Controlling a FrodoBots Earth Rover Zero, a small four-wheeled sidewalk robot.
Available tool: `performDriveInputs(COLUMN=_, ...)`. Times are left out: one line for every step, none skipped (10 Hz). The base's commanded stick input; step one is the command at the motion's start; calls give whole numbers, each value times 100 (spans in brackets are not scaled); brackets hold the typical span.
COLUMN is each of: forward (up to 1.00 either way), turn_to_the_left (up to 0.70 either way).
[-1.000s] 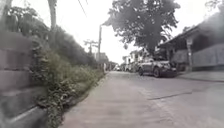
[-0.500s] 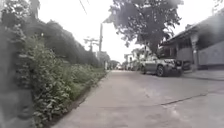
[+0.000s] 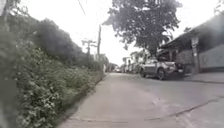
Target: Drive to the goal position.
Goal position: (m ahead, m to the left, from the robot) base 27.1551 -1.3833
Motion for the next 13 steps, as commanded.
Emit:
performDriveInputs(forward=70, turn_to_the_left=0)
performDriveInputs(forward=70, turn_to_the_left=0)
performDriveInputs(forward=70, turn_to_the_left=0)
performDriveInputs(forward=70, turn_to_the_left=0)
performDriveInputs(forward=70, turn_to_the_left=0)
performDriveInputs(forward=70, turn_to_the_left=0)
performDriveInputs(forward=70, turn_to_the_left=0)
performDriveInputs(forward=70, turn_to_the_left=0)
performDriveInputs(forward=70, turn_to_the_left=0)
performDriveInputs(forward=70, turn_to_the_left=0)
performDriveInputs(forward=70, turn_to_the_left=0)
performDriveInputs(forward=70, turn_to_the_left=0)
performDriveInputs(forward=70, turn_to_the_left=0)
